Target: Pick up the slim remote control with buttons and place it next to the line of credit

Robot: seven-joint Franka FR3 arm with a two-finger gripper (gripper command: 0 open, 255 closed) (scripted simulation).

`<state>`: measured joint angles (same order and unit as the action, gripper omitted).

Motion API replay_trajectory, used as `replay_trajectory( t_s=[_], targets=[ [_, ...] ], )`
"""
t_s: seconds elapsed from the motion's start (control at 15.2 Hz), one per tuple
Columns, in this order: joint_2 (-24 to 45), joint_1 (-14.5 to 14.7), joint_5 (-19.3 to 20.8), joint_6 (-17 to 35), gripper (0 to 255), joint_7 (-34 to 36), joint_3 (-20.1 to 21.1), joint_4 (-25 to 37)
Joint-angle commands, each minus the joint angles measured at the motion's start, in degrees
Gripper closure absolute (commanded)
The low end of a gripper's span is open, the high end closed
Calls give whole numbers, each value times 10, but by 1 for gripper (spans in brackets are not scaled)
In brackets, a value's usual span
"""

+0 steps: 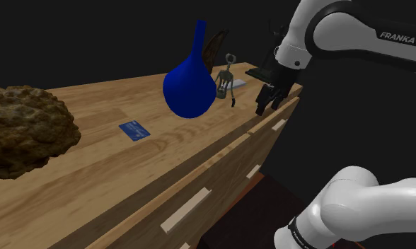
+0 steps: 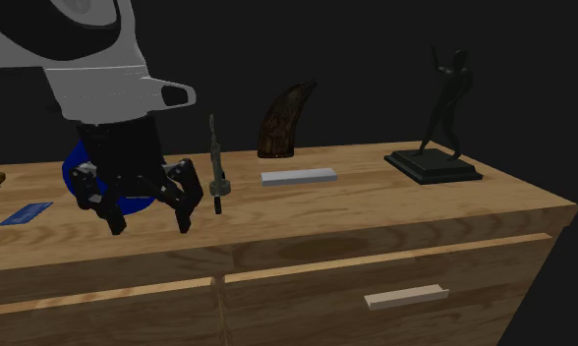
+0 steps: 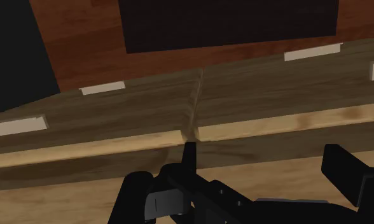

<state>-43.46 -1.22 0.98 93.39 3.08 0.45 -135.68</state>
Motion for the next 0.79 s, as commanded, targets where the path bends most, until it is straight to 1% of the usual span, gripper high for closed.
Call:
replay_trajectory(
  t_s=[0.0, 0.33, 0.73],
  targets=[
    [0, 0, 0, 0, 0, 0, 0, 0],
    [119, -32, -6, 43, 0, 88, 15, 74],
    [255, -65, -4, 67, 0, 188, 20, 182]
  ],
)
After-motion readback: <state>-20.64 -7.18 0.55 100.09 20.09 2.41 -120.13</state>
